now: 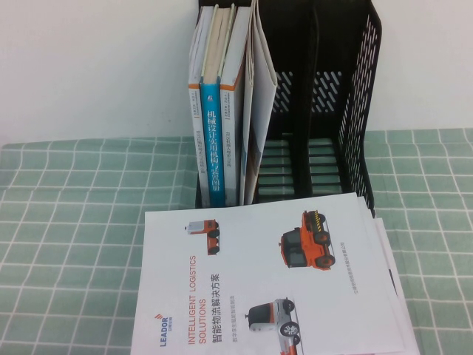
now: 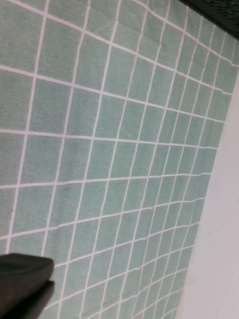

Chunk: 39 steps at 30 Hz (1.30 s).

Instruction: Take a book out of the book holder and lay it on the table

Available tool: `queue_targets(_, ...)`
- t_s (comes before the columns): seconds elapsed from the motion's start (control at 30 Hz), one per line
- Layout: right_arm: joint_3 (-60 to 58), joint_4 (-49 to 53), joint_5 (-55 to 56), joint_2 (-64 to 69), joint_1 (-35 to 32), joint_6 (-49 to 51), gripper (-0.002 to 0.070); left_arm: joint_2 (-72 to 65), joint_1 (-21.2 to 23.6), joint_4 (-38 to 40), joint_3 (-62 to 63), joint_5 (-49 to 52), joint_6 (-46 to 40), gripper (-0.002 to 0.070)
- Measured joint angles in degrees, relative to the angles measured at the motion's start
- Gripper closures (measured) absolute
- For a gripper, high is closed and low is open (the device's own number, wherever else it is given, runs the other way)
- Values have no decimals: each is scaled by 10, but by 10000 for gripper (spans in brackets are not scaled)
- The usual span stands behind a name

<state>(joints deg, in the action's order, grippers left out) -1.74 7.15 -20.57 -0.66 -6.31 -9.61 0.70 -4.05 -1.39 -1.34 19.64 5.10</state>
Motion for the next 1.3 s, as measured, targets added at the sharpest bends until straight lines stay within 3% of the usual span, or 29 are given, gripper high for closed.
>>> queue_targets(0.97,0,0,0,0,0,0,678,1,0,-17,0,-3,1,676)
queue_targets(1.1,0,0,0,0,0,0,678,1,0,-35,-2,-59,1,676)
queue_targets(1.3,0,0,43,0,0,0,678,1,0,-44,-3,-241,1,676)
